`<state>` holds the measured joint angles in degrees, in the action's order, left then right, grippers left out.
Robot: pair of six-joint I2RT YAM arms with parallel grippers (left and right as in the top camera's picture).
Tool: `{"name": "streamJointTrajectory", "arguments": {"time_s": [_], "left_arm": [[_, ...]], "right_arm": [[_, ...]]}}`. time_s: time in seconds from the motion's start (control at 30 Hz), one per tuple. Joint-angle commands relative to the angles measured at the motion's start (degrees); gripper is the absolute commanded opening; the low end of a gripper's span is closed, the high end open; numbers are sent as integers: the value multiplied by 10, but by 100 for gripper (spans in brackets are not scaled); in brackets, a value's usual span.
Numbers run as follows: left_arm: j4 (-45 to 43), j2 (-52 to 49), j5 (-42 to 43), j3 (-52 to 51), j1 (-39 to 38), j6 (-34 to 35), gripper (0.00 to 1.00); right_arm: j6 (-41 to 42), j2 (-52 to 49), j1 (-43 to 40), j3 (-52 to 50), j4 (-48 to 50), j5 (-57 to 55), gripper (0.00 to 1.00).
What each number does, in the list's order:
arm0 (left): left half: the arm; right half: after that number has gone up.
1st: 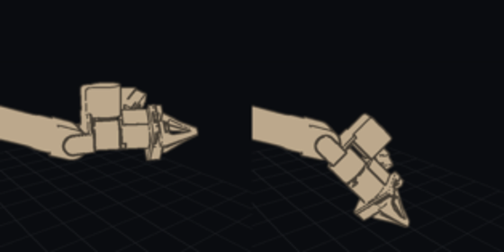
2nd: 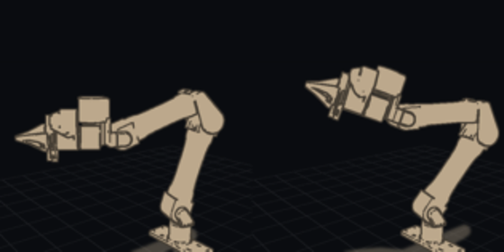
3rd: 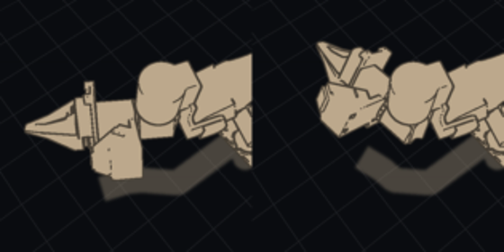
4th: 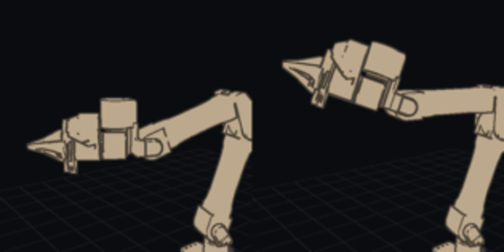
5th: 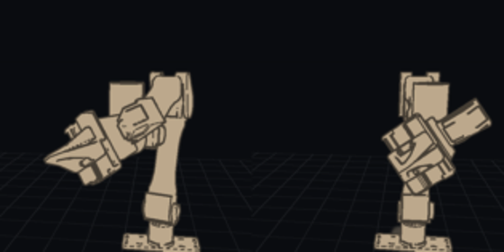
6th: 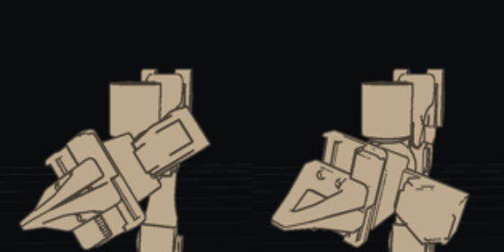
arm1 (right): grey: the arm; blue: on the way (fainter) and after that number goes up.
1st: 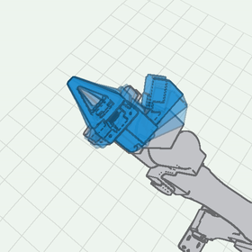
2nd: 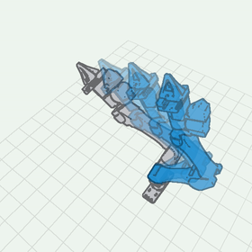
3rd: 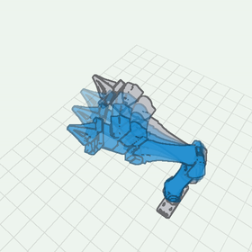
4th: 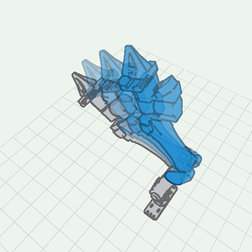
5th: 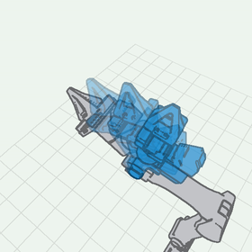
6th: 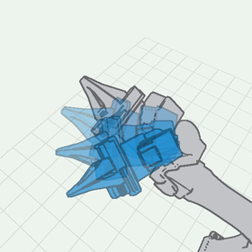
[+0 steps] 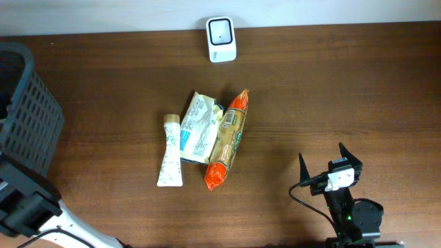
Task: Scan the item barcode
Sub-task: 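Grasp the small teal Kleenex tissue pack in the basket with the left gripper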
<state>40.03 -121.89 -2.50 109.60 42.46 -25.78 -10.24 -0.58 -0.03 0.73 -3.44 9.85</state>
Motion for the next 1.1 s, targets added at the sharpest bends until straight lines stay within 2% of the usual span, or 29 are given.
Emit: {"name": "streamJointTrajectory", "arguments": {"time_s": [0.0, 0.03, 0.2, 0.27, 0.33, 0.5, 0.53, 0.57, 0.63, 0.7, 0.77, 0.9, 1.0, 1.07], "left_arm": [[-43, -43, 30, 1, 3, -36, 97], [-90, -69, 36, 1, 3, -37, 96], [-165, -131, 67, 1, 0, -37, 93], [-177, -152, 83, 1, 0, -37, 86], [-170, -173, 83, 1, 0, -36, 73], [-136, -180, 83, 1, 0, -34, 7], [-128, -180, 83, 1, 0, -34, 0], [-117, -177, 83, 1, 0, -31, 0], [-110, -159, 72, 5, 0, 34, 0], [-103, -105, 72, 9, 0, 102, 0], [-93, -31, 72, 9, 0, 140, 0], [-73, 120, 72, 9, 0, 144, 0], [-38, 220, 79, 9, -1, 190, 0], [48, 287, 165, 9, -19, 209, 0]], "right_arm": [[6, 4, -4, -4, -2, 2, 99], [6, 4, -4, -4, -2, 2, 99], [6, 4, -4, -4, -2, 2, 99], [6, 4, -4, -4, -2, 2, 99], [6, 4, -4, -4, -2, 2, 99], [6, 4, -4, -4, -2, 2, 98], [6, 4, -4, -4, -2, 2, 99], [6, 4, -4, -4, -2, 2, 99], [6, 4, -4, -4, -2, 2, 99], [6, 4, -4, -4, -2, 2, 99], [6, 4, -4, -4, -2, 2, 99], [6, 4, -4, -4, -2, 2, 99], [6, 4, -4, -4, -2, 2, 99], [6, 4, -4, -4, -2, 2, 99]]}}
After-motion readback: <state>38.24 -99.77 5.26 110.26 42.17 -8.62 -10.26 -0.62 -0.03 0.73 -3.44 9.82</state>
